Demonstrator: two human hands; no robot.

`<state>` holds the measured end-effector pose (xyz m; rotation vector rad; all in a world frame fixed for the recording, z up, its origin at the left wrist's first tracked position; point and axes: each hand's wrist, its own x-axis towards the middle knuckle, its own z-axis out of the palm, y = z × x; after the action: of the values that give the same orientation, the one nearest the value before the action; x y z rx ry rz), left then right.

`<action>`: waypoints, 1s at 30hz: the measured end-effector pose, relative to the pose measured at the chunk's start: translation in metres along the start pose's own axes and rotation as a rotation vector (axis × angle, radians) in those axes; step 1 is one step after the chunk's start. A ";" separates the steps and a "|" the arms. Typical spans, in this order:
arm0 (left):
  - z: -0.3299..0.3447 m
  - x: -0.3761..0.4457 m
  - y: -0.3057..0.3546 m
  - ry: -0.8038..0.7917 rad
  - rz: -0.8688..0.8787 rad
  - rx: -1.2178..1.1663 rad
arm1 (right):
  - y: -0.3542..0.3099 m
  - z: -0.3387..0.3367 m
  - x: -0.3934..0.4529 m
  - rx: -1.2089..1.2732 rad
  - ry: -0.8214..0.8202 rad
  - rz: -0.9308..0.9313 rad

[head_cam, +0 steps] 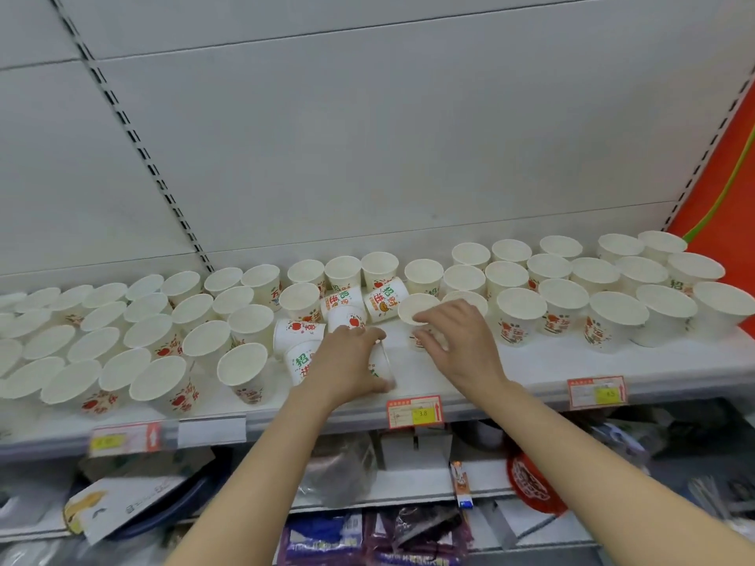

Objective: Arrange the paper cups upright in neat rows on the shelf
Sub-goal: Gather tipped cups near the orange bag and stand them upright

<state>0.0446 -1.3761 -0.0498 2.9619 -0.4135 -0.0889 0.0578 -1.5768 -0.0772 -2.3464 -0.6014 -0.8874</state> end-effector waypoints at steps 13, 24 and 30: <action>0.022 -0.019 0.028 0.241 -0.134 -0.765 | -0.005 -0.008 -0.024 0.125 -0.115 0.014; -0.025 0.009 -0.033 0.367 -0.239 -0.416 | -0.008 -0.003 -0.016 -0.058 -0.106 -0.277; -0.035 0.062 -0.050 0.034 -0.133 -0.065 | -0.005 -0.004 -0.012 -0.097 -0.058 -0.206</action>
<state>0.1208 -1.3407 -0.0252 2.9193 -0.2054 -0.0660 0.0452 -1.5786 -0.0813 -2.4355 -0.8539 -0.9614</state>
